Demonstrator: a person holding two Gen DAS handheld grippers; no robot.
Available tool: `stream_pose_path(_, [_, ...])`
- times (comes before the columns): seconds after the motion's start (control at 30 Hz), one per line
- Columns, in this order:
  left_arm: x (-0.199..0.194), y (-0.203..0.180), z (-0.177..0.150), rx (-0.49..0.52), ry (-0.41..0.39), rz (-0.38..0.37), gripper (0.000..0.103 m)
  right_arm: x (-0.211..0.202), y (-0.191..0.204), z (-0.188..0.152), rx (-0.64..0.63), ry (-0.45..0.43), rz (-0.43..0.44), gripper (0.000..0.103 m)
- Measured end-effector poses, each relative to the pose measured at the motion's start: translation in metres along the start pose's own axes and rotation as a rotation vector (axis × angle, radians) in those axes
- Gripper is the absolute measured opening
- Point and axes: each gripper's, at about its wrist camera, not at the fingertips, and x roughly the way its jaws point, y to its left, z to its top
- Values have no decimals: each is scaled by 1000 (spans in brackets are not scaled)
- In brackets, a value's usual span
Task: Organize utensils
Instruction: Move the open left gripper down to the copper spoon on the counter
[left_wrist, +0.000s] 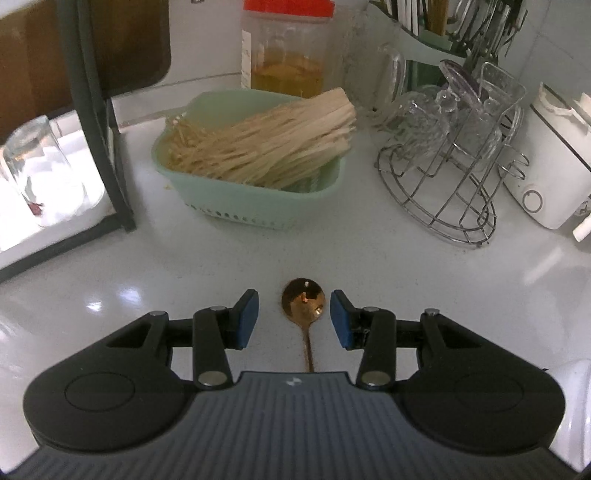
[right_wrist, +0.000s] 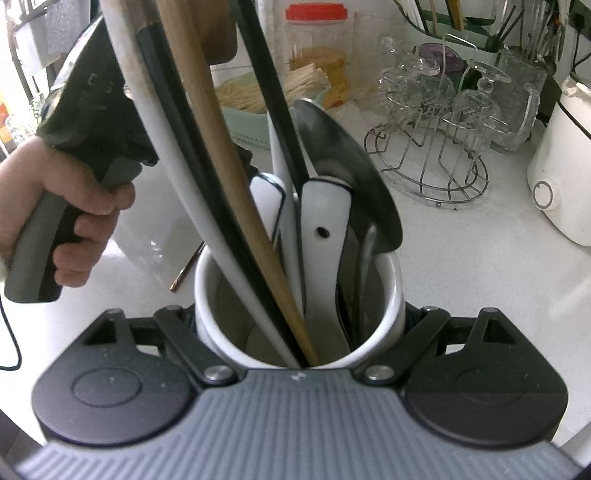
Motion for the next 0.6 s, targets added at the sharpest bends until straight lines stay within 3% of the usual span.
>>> stream_pose_path(0.2, [9, -8, -2, 53, -14, 40, 47, 2, -2, 1, 11, -3, -1, 92])
stream_pose_path(0.4, [10, -8, 2, 48, 11, 4, 47, 0, -1, -2, 15, -11, -4, 92])
stream_pose_path(0.6, [11, -17, 2, 80, 20, 41, 34, -1, 0, -3, 15, -9, -6, 92])
